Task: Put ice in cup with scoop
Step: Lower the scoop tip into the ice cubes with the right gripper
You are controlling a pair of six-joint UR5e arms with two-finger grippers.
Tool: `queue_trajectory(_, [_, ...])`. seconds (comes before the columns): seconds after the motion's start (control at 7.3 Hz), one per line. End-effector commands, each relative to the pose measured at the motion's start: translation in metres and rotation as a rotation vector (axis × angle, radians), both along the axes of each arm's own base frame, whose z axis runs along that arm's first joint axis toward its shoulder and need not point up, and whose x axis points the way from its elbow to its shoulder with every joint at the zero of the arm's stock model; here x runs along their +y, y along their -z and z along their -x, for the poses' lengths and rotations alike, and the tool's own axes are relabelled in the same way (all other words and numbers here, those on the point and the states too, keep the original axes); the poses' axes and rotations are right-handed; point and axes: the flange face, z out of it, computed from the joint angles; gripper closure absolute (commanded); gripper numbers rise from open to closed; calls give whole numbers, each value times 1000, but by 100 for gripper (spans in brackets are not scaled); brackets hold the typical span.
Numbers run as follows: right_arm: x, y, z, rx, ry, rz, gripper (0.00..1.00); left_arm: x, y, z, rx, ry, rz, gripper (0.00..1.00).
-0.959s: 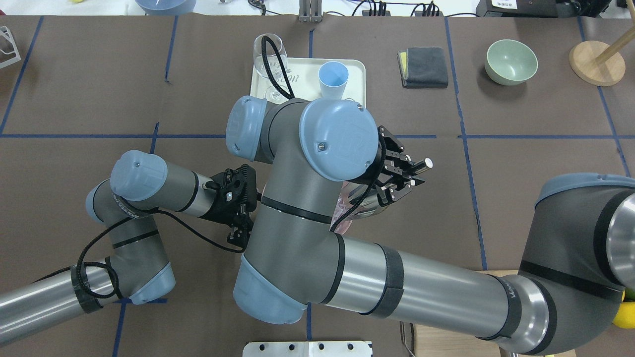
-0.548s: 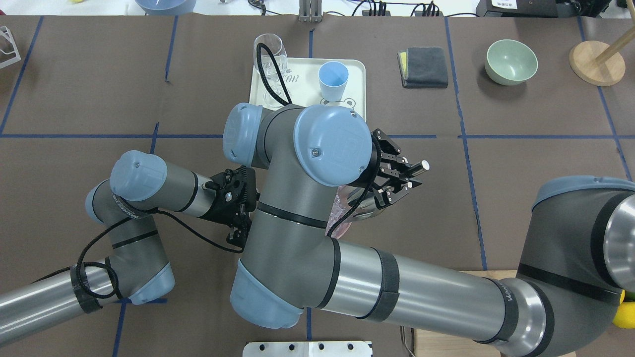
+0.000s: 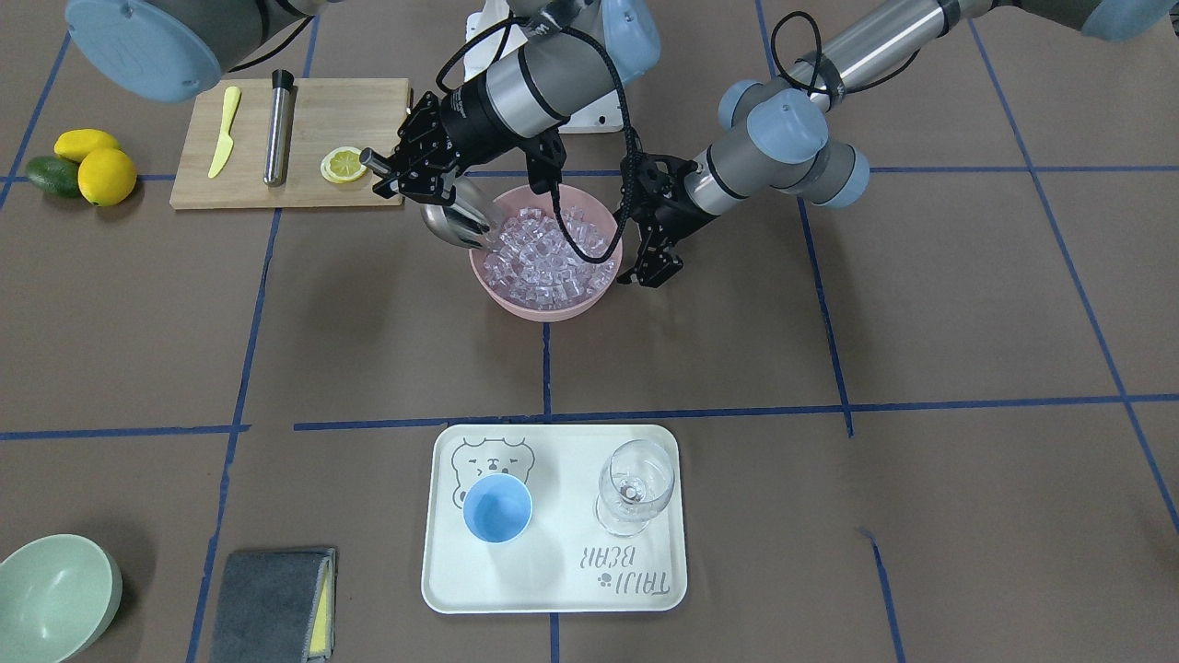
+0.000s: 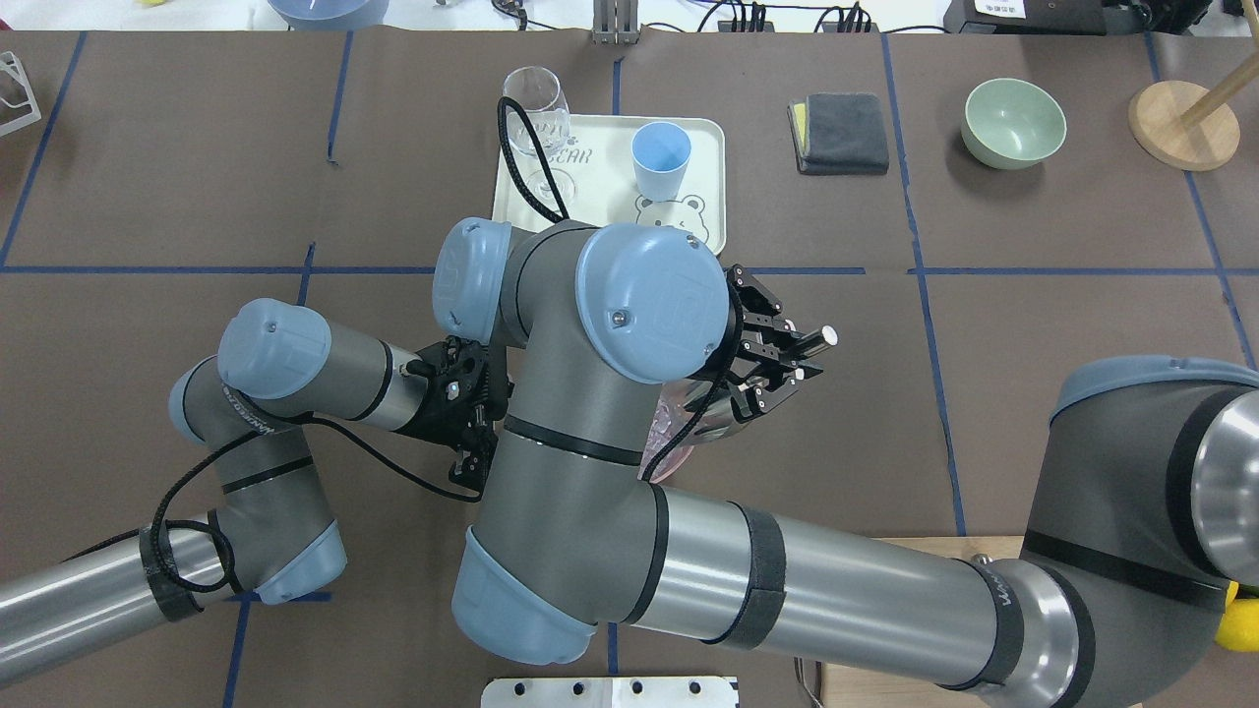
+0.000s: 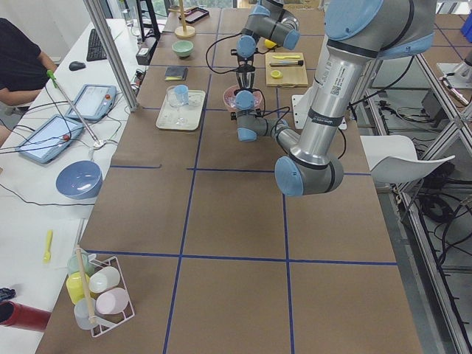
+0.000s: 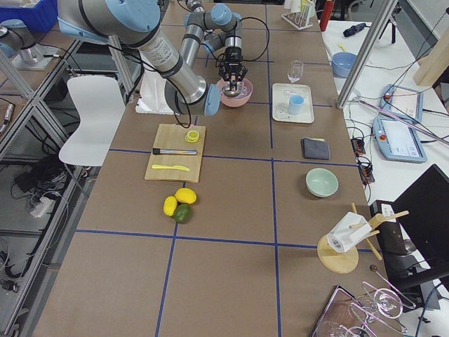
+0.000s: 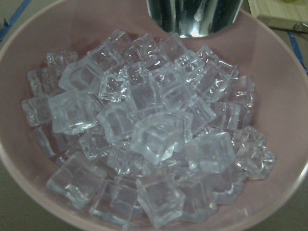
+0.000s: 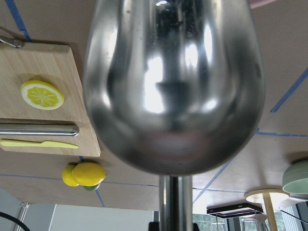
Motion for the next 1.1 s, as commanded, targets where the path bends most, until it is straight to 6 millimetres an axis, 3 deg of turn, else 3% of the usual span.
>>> queue_trajectory(0.0, [-3, -1, 11, -13, -1, -6, 100, 0, 3, 0, 4, 0, -2, 1])
queue_trajectory(0.96, [-5, 5, 30, -148, 4, -50, 100, 1, 6, 0, 10, -1, -5, 1])
